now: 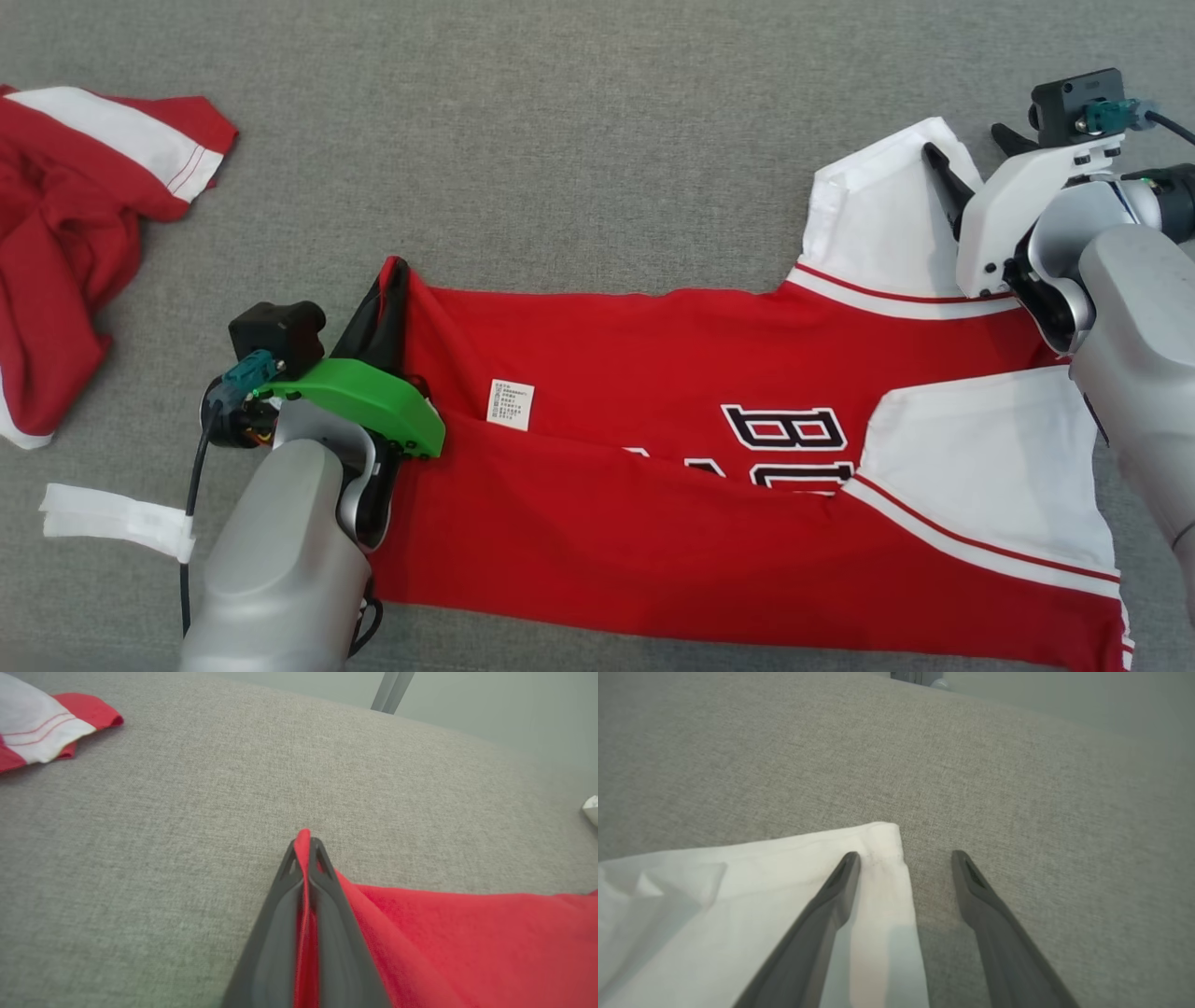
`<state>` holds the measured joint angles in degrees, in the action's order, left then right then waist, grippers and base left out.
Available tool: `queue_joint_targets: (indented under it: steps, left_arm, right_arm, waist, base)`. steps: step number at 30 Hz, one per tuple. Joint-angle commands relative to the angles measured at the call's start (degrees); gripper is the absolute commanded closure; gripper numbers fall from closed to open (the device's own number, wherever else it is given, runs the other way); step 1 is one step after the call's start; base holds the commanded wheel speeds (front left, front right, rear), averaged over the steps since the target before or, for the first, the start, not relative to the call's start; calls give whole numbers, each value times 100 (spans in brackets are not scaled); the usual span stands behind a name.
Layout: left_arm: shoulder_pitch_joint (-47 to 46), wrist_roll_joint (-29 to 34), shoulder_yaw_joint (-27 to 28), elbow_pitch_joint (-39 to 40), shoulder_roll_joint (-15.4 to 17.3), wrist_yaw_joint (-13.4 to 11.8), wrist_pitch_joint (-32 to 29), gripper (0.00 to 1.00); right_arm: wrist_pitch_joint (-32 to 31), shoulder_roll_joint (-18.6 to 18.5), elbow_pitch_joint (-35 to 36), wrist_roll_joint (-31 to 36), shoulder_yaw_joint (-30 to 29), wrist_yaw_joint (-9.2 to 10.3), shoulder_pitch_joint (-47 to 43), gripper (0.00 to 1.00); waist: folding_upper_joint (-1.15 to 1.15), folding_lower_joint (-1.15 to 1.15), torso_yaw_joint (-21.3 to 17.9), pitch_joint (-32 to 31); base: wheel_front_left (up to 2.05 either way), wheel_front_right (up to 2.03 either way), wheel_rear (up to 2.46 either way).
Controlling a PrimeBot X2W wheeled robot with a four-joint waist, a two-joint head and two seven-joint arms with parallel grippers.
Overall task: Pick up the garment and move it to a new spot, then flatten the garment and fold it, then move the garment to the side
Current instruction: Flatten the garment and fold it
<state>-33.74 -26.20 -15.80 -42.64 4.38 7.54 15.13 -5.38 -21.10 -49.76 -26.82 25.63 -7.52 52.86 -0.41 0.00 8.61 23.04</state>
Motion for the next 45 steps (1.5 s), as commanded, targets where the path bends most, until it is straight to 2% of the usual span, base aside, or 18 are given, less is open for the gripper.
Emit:
queue_joint_targets:
  steps: [1,4,5,6,7,8,12,15,22,28,31,37,38,45]
  left_arm:
    - [-131,-54,-15,31,-19,-11,1,100]
    - [-155,-71,-32,38,-40,-11,1,100]
    - [-156,-69,-33,39,-45,-11,1,100]
    - [-152,-69,-33,41,-53,-11,1,100]
    - [-144,-73,-32,42,-57,-11,1,100]
    - [-131,-71,-32,41,-57,-11,1,100]
    - [-95,-37,-6,32,-50,-11,1,100]
    - [-149,8,17,41,-18,-11,1,100]
    - [-295,64,56,116,57,-11,1,100]
    - [-61,22,46,197,151,-11,1,100]
    - [128,-23,59,197,204,-11,1,100]
    - [679,-155,21,267,423,-11,0,100]
    - [679,-155,21,267,423,-11,0,100]
    - [1175,-273,5,492,664,-11,1,100]
  right_arm:
    - [10,-34,-33,-39,67,6,78,0]
    - [-166,-22,-150,-247,381,3,87,0]
    - [-232,-25,-196,-316,490,2,71,15]
    - [-289,-43,-237,-362,587,2,60,58]
    - [-286,-70,-271,-408,656,3,50,95]
    - [-265,-125,-313,-435,708,3,65,100]
    - [77,-360,-494,-386,740,15,250,100]
    - [526,-392,-668,-226,646,13,501,100]
    - [1631,-190,-1117,80,391,9,800,100]
    - [2011,35,-1150,26,320,9,556,100]
    - [2059,65,-971,-90,243,9,306,100]
    - [2058,-80,40,-204,-87,8,-587,100]
    - [2058,-80,40,-204,-87,8,-587,100]
    - [2056,-86,1248,-310,-539,8,-1986,100]
  waist:
    - [41,0,210,210]
    - [41,0,256,250]
    - [41,0,265,254]
    - [41,0,270,251]
    - [41,0,270,244]
    - [41,0,267,234]
    - [41,0,232,170]
    - [41,0,184,125]
    - [41,0,24,-49]
    - [41,0,-147,-428]
    - [41,0,-254,-690]
    - [41,0,-556,-1198]
    - [41,0,-556,-1198]
    - [41,0,-837,-1551]
  base:
    - [0,0,0]
    - [0,0,0]
    - [0,0,0]
    - [0,0,0]
    - [0,0,0]
    - [0,0,0]
    - [0,0,0]
    - [0,0,0]
    - [0,0,0]
    - [0,0,0]
    - [0,0,0]
    - [0,0,0]
    - [0,0,0]
    - [0,0,0]
